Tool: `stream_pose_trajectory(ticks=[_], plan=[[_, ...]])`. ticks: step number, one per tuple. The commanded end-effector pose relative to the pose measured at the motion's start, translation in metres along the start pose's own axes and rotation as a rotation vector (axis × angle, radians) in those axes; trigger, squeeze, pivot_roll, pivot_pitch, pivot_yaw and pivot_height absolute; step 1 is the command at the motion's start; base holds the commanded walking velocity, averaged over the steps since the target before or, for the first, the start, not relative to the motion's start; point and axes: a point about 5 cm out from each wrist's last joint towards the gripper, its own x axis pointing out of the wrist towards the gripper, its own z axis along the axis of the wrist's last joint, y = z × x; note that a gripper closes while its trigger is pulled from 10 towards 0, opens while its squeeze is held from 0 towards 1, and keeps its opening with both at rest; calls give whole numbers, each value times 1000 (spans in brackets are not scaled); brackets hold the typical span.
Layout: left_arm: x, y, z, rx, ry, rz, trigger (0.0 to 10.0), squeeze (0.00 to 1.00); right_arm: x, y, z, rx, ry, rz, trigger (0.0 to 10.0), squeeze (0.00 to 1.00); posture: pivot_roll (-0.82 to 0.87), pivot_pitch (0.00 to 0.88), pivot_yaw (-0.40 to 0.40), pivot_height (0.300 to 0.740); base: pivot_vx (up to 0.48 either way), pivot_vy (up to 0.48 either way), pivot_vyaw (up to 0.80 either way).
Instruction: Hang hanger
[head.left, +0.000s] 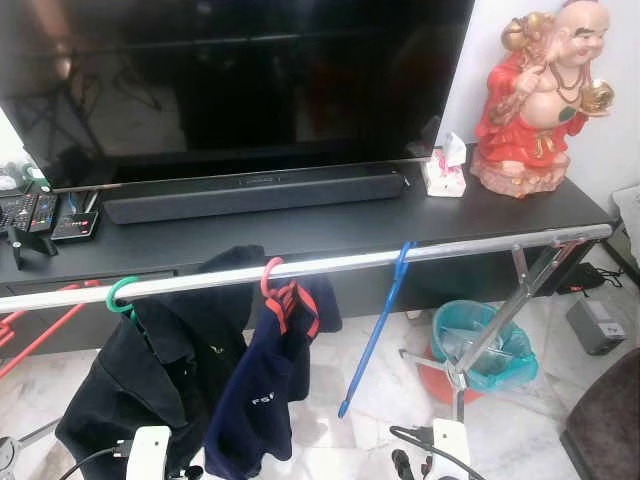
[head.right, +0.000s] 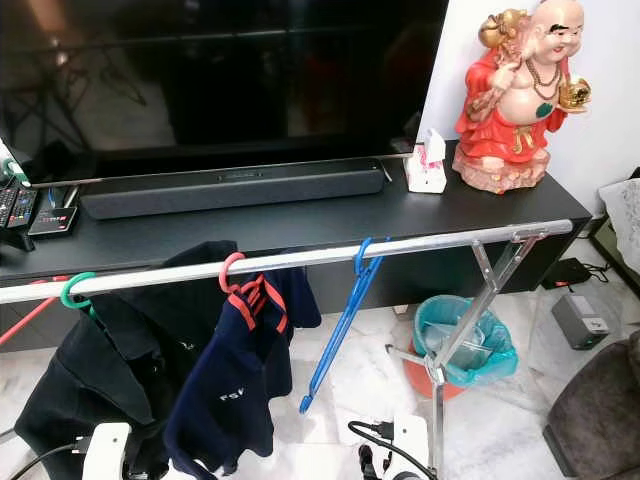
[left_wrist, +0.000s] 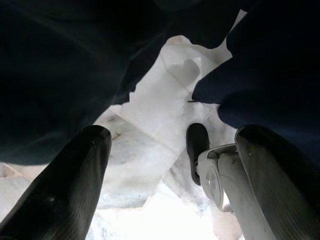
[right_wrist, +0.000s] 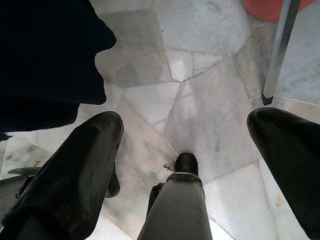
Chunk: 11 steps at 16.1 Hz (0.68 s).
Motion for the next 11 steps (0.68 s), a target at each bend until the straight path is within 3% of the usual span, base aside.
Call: stream_pose_trajectory(ticks=[1, 3, 6, 9, 11], plan=[[0, -7, -5, 43, -20, 20, 10000, 0, 1, 2, 5, 16, -20, -2, 10000, 0, -25, 0, -10, 740, 0, 0, 0], [0, -10, 1, 37, -88, 37, 10000, 0, 1, 1, 13, 18, -69, -3, 10000, 0, -25, 0, -11, 740, 0, 0, 0], [-5, -14, 16, 58, -283, 14, 10000, 0, -1, -2, 29, -27, -208, 5, 10000, 0, -36, 0, -13, 740, 0, 0, 0], [-12, -6, 17, 53, -373, 27, 10000, 0, -6, -7, 39, -14, -335, -19, 10000, 0, -41, 0, -17, 740, 0, 0, 0], [-22, 0, 15, 117, -452, 4, 10000, 0, -11, -11, 42, -23, -402, -28, 10000, 0, -51, 0, -11, 740, 0, 0, 0]])
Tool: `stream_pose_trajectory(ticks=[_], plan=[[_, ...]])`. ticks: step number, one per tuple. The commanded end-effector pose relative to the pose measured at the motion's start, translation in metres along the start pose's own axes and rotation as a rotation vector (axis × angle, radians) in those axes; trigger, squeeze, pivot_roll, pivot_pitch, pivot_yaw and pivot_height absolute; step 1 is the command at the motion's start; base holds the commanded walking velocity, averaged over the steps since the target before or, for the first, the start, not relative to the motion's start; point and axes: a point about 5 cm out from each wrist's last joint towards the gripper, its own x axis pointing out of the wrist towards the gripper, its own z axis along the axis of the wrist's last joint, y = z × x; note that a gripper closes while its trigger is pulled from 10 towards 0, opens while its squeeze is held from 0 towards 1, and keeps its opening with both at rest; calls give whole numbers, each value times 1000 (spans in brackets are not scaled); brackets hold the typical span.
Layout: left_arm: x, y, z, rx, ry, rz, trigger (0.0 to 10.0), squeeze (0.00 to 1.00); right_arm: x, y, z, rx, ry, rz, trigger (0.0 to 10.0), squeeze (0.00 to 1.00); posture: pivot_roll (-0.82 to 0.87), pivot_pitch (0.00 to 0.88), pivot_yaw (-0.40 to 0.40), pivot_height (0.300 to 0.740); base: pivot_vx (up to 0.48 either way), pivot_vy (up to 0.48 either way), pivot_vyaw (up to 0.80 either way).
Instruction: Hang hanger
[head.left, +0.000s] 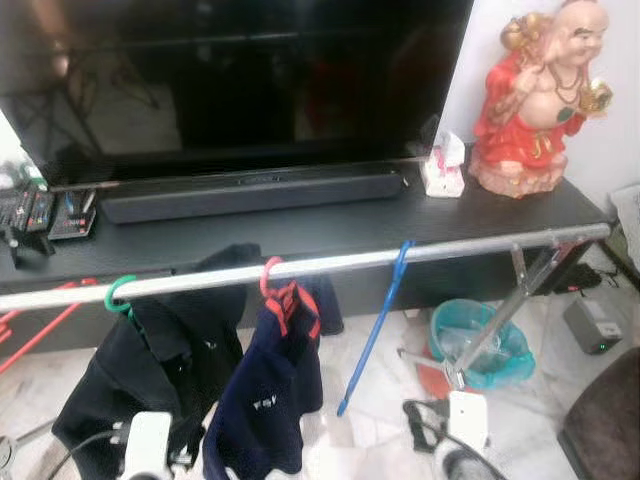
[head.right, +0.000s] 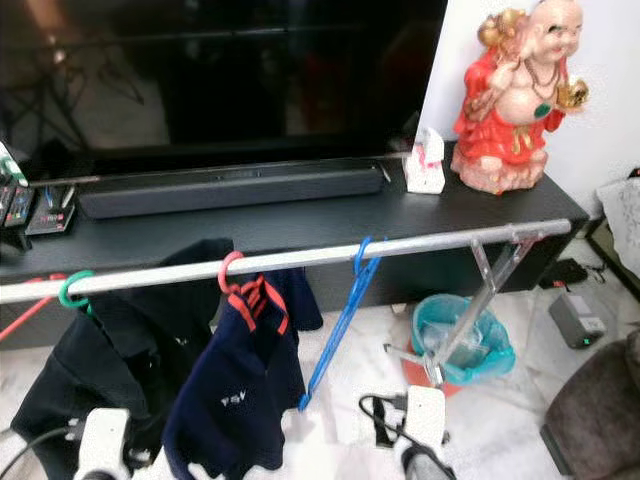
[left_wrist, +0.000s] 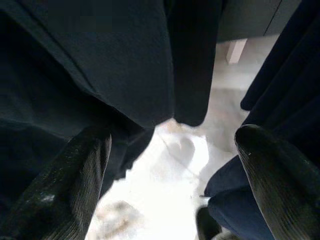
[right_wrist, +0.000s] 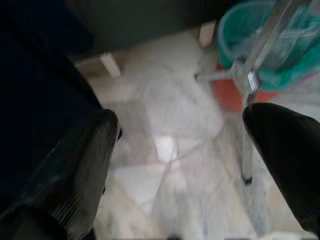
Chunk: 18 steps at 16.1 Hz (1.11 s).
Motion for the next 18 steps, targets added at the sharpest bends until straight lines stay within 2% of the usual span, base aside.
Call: stream_pose_trajectory(ticks=[1, 4, 6, 7, 8, 11, 13, 14, 15, 17, 18], plan=[[-7, 7, 1, 33, -47, -11, 10000, 0, -2, -4, 3, 6, -41, -14, 10000, 0, -55, 0, -10, 740, 0, 0, 0], [-22, 17, 7, 64, -139, -8, 10000, 0, -4, -7, 0, 21, -31, -35, 10000, 0, -50, 0, -9, 740, 0, 0, 0], [-29, 19, 14, 66, -194, -12, 10000, 0, -4, -4, -3, 17, -5, -31, 10000, 0, -44, 0, -12, 740, 0, 0, 0], [-45, 18, 32, 72, -280, -22, 10000, 0, -2, 5, -10, 3, 68, -10, 10000, 0, -31, 0, -14, 740, 0, 0, 0], [-51, 16, 42, 75, -315, -32, 10000, 0, -1, 8, -13, -18, 104, 3, 10000, 0, -30, 0, -14, 740, 0, 0, 0], [-63, 17, 70, 109, -399, -40, 10000, 0, -1, 8, -19, -23, 166, -9, 10000, 0, -7, 0, -20, 740, 0, 0, 0], [-71, 14, 94, 89, -449, -95, 10000, 0, -2, 5, -24, -48, 223, -21, 10000, 0, 2, 0, -19, 740, 0, 0, 0], [-72, 12, 99, 83, -454, -121, 10000, 0, -2, 5, -25, -49, 235, -27, 10000, 0, 10, 0, -19, 740, 0, 0, 0], [-68, 1, 109, 110, -448, -219, 10000, 0, -3, 5, -29, -65, 279, -26, 10000, 0, 9, 0, -14, 740, 0, 0, 0], [-61, -6, 116, 110, -441, -278, 10000, 0, -5, 6, -34, -84, 319, -28, 10000, 0, 3, 0, -11, 740, 0, 0, 0], [-57, -15, 123, 149, -438, -332, 10000, 0, -4, 6, -32, -70, 313, -39, 10000, 0, 9, 0, -9, 740, 0, 0, 0]])
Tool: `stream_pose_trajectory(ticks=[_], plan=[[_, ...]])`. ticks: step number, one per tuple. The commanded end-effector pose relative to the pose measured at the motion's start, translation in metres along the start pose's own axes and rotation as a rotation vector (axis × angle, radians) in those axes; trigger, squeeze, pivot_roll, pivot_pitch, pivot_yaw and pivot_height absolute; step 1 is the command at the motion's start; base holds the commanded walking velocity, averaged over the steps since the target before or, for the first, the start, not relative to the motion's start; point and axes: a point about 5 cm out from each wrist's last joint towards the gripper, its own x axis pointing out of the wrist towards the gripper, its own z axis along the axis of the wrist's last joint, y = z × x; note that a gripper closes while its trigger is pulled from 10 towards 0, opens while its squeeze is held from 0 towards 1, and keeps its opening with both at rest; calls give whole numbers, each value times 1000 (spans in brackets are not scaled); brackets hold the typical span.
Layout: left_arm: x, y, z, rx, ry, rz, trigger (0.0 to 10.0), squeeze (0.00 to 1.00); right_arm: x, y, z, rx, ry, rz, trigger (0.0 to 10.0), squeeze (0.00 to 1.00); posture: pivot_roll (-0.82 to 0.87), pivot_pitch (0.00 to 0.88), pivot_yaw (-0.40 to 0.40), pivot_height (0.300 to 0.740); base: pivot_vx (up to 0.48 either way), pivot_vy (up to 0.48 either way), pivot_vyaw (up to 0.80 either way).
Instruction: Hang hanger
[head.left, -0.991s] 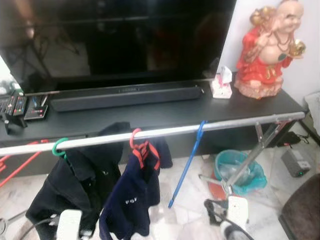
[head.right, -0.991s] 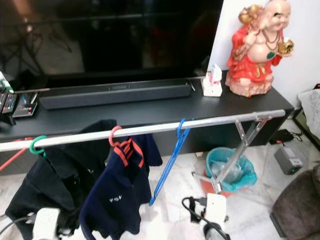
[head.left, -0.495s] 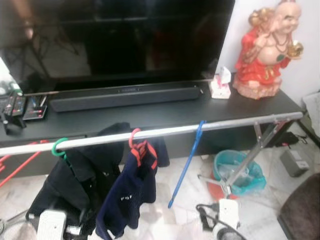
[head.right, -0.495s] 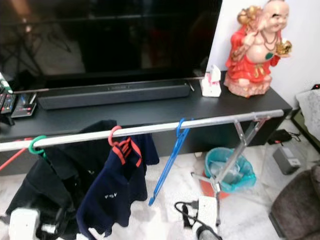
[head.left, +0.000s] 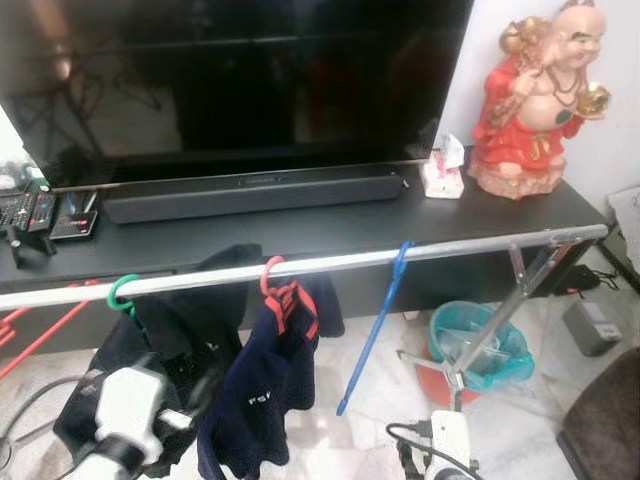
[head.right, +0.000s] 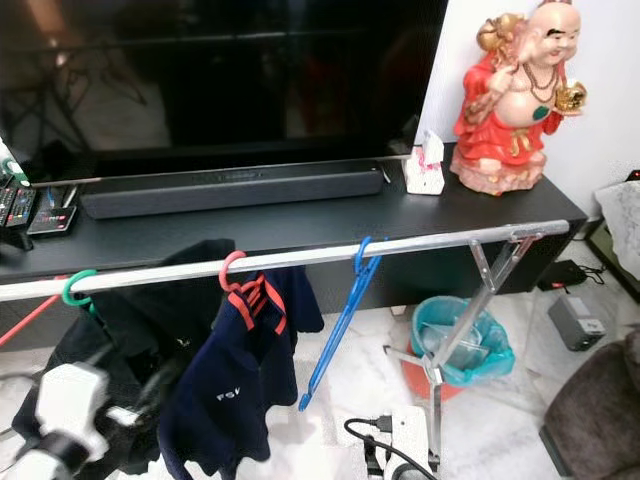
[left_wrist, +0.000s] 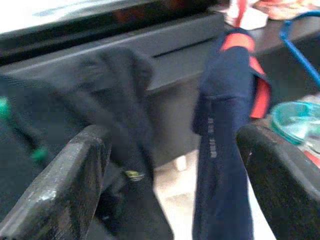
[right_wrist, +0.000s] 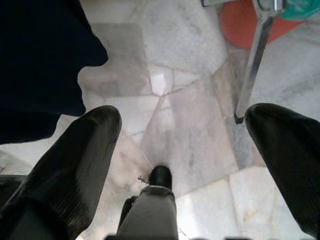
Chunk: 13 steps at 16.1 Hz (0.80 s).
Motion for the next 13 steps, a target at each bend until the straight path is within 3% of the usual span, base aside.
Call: stream_pose_trajectory(ticks=[1, 4, 5, 6, 7, 9, 10, 13], plan=[[4, -4, 7, 13, 4, -56, 10000, 0, 0, -1, 1, 74, -9, -32, 10000, 0, 3, 0, -6, 740, 0, 0, 0], [14, -12, 3, -3, 71, -162, 10000, 0, -1, 2, 3, 43, -37, -25, 10000, 0, 9, 0, -14, 740, 0, 0, 0], [24, -10, -2, 1, 106, -168, 10000, 678, -5, 9, 1, 41, -74, -26, 10000, 0, 7, 0, -13, 740, 0, 0, 0], [30, -8, -4, 16, 126, -160, 10000, 678, -8, 13, 0, 38, -93, -25, 10000, 0, 7, 0, -13, 740, 0, 0, 0], [37, -6, -6, -3, 129, -152, 10000, 1000, -15, 17, -1, 42, -122, -25, 10000, 0, -10, 0, -9, 740, 0, 0, 0], [55, -6, -19, 0, 194, -155, 10000, 1000, -30, 14, -9, 53, -152, -33, 10000, 0, -12, 0, -13, 740, 0, 0, 0], [64, -6, -26, -7, 207, -130, 10000, 12, -33, 14, -13, 54, -151, -34, 10000, 0, -18, 0, -18, 740, 0, 0, 0], [85, -3, -29, -25, 212, -110, 10000, 0, -38, 6, -22, 56, -118, -37, 10000, 0, -30, 0, -20, 740, 0, 0, 0]])
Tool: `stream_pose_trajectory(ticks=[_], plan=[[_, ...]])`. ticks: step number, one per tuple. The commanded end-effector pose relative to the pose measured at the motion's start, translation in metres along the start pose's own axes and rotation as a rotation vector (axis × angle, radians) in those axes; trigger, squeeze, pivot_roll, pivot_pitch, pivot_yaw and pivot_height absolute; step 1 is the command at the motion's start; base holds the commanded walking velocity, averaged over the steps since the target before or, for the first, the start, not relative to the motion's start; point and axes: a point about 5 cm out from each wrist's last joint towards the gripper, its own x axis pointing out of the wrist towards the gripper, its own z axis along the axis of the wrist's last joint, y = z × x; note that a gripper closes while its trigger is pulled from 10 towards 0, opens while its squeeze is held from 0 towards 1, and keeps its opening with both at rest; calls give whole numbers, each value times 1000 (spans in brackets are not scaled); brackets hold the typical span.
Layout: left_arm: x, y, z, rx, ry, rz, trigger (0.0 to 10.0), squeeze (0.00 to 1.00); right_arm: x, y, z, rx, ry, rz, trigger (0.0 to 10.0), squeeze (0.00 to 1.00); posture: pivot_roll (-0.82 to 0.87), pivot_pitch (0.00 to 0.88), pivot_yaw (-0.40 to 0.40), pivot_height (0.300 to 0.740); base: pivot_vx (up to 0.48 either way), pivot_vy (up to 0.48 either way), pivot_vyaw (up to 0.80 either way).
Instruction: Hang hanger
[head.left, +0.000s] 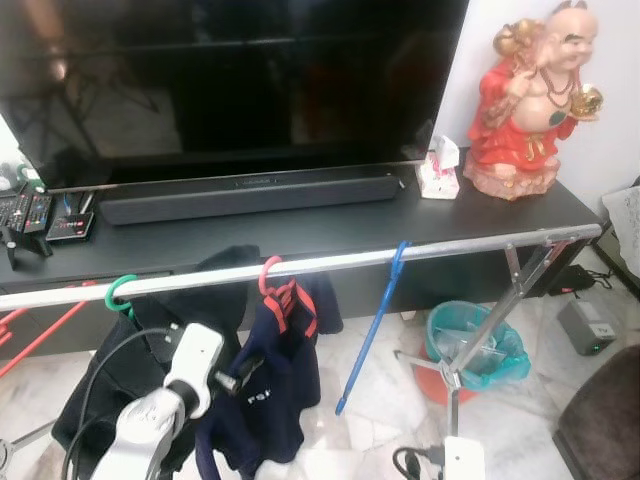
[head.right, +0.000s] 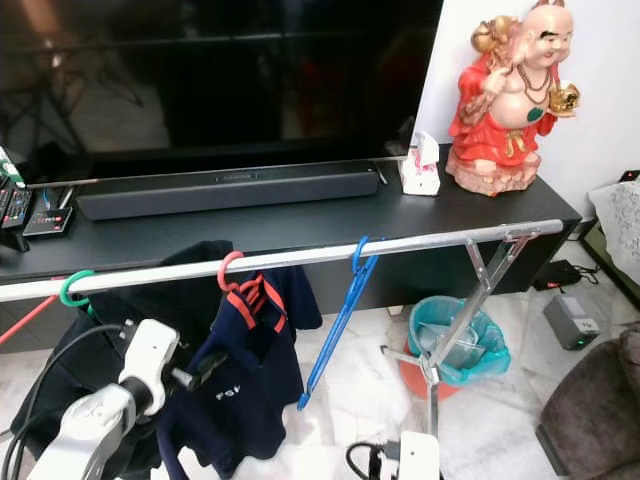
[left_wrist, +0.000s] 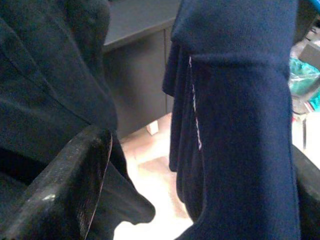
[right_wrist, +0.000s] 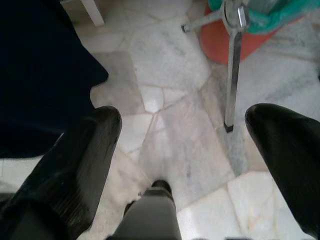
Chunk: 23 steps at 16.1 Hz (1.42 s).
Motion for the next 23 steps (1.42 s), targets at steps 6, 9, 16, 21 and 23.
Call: stream_pose_trajectory(ticks=[6, 9, 16, 21, 23], plan=[[30, 10, 11, 44, -8, 17, 549, 0, 19, 14, 6, -1, 70, 13, 10000, 0, -42, 1, -21, 740, 0, 0, 0], [31, 11, 4, 58, 6, 23, 0, 0, 30, -3, 2, -4, 149, 2, 10000, 0, -47, 3, -21, 740, 0, 0, 0], [28, 11, -3, 78, 18, 1, 0, 0, 38, -23, 12, -2, 181, -11, 10000, 0, -46, 8, -19, 740, 0, 0, 0], [25, 13, -4, 91, 8, 11, 0, 0, 34, -27, 2, 0, 204, -12, 10000, 0, -42, 8, -15, 740, 0, 0, 0], [21, 15, -2, 61, -34, 57, 0, 0, 33, -30, 0, 0, 215, -15, 10000, 0, -39, 7, -15, 740, 0, 0, 0]])
